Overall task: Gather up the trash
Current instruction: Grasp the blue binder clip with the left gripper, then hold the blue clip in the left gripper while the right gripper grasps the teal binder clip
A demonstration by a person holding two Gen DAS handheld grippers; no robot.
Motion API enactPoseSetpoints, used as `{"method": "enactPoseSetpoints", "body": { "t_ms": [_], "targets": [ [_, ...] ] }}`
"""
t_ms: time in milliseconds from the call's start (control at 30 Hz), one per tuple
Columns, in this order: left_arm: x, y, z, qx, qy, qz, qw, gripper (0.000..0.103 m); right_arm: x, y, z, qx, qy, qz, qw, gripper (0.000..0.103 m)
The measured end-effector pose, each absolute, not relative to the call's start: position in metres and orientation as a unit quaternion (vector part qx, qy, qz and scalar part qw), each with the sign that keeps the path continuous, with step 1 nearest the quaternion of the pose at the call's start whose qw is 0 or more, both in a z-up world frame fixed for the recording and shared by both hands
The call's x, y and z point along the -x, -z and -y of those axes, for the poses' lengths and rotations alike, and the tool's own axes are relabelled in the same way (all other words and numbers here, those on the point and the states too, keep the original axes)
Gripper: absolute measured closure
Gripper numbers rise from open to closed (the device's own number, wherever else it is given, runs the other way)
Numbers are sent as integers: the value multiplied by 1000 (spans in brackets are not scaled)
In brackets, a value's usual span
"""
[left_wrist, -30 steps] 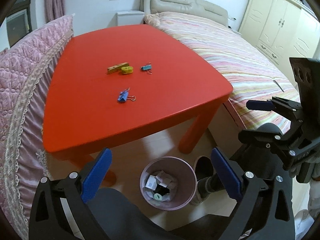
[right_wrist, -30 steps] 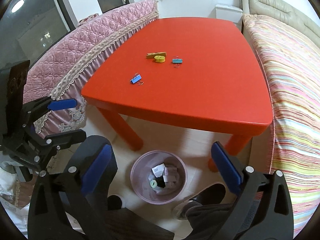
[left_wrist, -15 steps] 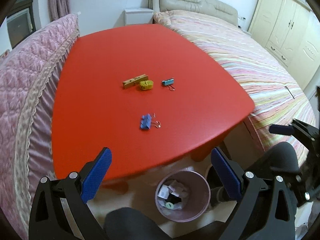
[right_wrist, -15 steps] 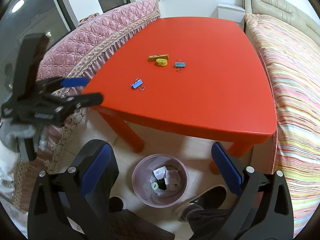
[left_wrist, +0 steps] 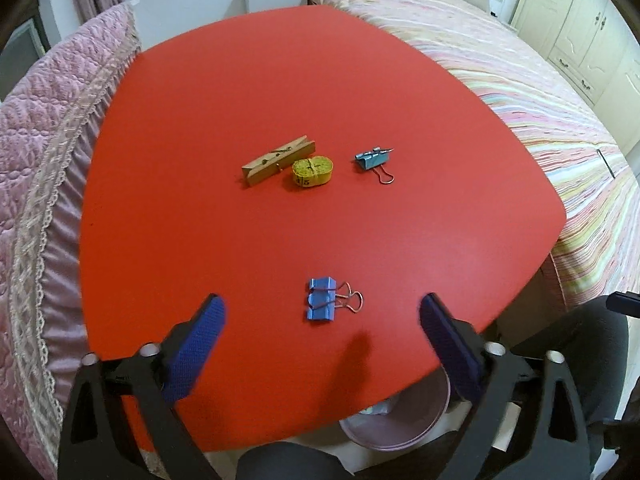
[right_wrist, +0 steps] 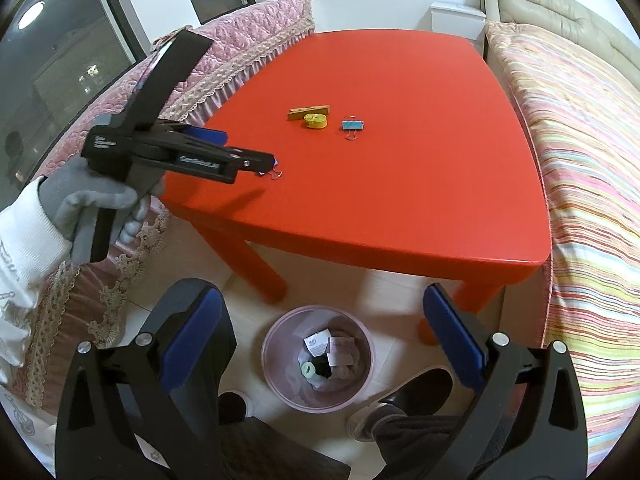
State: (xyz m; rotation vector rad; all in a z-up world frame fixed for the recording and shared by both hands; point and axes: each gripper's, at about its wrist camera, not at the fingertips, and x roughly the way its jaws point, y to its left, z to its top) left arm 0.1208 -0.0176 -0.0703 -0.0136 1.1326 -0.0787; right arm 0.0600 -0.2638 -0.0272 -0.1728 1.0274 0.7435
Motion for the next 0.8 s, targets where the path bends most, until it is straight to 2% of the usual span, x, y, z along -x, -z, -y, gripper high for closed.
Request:
{"method": "enactPoseSetpoints", "body": {
  "t_ms": [33,67,133,167,233,300,533,800],
  "targets": [
    [-123,74,17,7,36,-542,840,34,-60,27,264,80,-347,-480,802,4],
    [-124,75,18,7,36,-544,839,38,-61,27,264,81,-346,-480,802,4],
    [-125,80,17,13,39,-549,835,60,-61,28,264,81,-347,-480,802,4],
    [-125,81,17,13,38,-549,835,64,-61,28,264,81,-347,-481,801,4],
    [-125,82,16,16,38,-547,836,85,-61,28,263,81,-348,-481,801,4],
    [-123,82,16,16,37,-543,839,92,-62,29,262,82,-349,-482,800,4],
    [-114,75,12,21,30,-526,850,98,-69,30,255,82,-356,-482,796,4],
    [-101,62,6,31,19,-506,862,99,-105,18,233,89,-350,-479,800,4]
  ]
}}
